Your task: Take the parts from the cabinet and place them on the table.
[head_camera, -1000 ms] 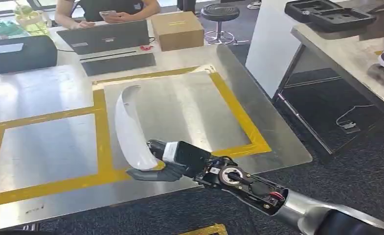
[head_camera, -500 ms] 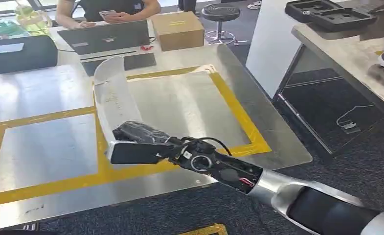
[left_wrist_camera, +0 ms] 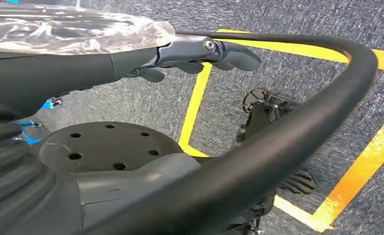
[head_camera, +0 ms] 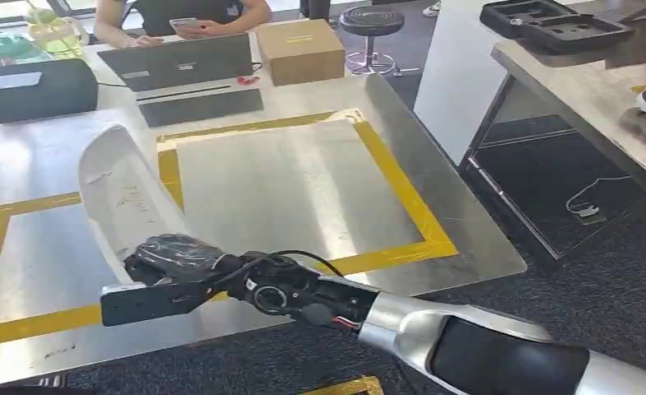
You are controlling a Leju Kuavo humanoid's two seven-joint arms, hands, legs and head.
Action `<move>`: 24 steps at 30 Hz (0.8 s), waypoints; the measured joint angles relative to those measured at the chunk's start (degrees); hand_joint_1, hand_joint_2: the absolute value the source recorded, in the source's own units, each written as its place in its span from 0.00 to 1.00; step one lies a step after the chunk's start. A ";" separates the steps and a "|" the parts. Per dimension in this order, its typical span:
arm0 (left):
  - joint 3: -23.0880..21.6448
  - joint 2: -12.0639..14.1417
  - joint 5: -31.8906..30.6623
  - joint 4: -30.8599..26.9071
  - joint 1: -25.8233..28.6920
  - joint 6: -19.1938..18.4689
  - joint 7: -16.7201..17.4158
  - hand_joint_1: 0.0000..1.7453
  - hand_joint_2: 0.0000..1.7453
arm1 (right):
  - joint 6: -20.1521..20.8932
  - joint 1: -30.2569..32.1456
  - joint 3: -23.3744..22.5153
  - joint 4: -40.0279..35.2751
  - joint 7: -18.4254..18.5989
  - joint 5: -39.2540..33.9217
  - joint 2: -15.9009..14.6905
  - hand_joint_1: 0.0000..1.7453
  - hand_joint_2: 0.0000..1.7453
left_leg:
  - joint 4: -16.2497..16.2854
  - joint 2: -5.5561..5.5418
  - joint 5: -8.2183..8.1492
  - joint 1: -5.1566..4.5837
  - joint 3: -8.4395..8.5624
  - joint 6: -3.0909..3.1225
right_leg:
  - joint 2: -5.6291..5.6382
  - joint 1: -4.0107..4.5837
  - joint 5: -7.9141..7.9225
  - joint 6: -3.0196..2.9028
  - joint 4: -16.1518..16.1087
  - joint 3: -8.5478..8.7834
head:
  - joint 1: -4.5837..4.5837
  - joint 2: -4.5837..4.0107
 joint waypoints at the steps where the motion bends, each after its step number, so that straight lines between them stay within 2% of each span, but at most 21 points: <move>1: -0.04 0.00 0.00 0.00 0.00 -0.02 -0.04 0.00 1.00 | 0.02 0.00 0.17 0.52 -0.07 0.26 0.26 0.98 1.00 | 0.01 0.00 0.00 0.00 0.00 0.00 | 0.00 0.00 0.00 0.00 0.00 0.00 | 0.02 0.00; 6: -0.13 -0.02 0.04 0.00 0.00 -0.28 -0.09 0.00 1.00 | 0.42 0.14 1.73 2.32 -0.37 -1.10 1.53 0.98 1.00 | 0.01 0.01 0.00 0.02 0.01 0.00 | 0.00 -0.01 0.00 0.00 0.00 -0.01 | 0.00 0.00; 11: -0.13 0.00 0.92 0.00 0.02 -0.15 0.24 0.00 1.00 | 3.34 0.12 2.27 3.56 -4.79 -8.66 2.10 0.98 1.00 | 0.12 0.01 -0.01 0.01 -0.02 0.01 | 0.00 -0.05 0.02 -0.02 -0.02 -0.01 | 0.00 0.00; 17: -0.13 0.00 1.24 0.00 0.06 -0.09 0.17 0.00 1.00 | 3.91 -0.02 2.40 4.41 -5.22 -9.36 2.60 0.98 1.00 | 0.67 0.01 -0.13 0.00 -0.35 0.20 | -0.01 -0.09 0.17 0.21 -0.02 -0.06 | 0.00 0.00; 22: -0.13 0.00 1.49 0.00 0.07 -0.11 0.11 0.00 1.00 | 4.02 -0.03 2.93 4.76 -5.11 -9.36 2.93 0.98 1.00 | 1.43 0.01 -0.27 -0.12 -1.00 0.71 | -0.02 -0.22 0.52 0.75 -0.11 -0.24 | 0.00 0.00; 23: -0.15 0.00 1.55 0.00 0.09 -0.09 0.11 0.00 1.00 | 4.02 -0.06 3.04 4.83 -5.11 -9.36 3.10 0.98 1.00 | 1.40 -0.01 -0.16 -0.20 -1.18 0.98 | -0.13 -0.29 0.68 0.99 -0.30 -0.18 | 0.02 0.00; 24: -0.13 0.00 1.55 0.00 0.07 -0.11 0.11 0.00 1.00 | 4.02 -0.18 3.13 4.85 -5.09 -9.33 3.28 0.98 1.00 | 0.43 -0.01 0.35 0.19 -0.77 1.57 | -0.10 0.06 0.58 1.34 -0.36 -0.28 | 0.00 0.00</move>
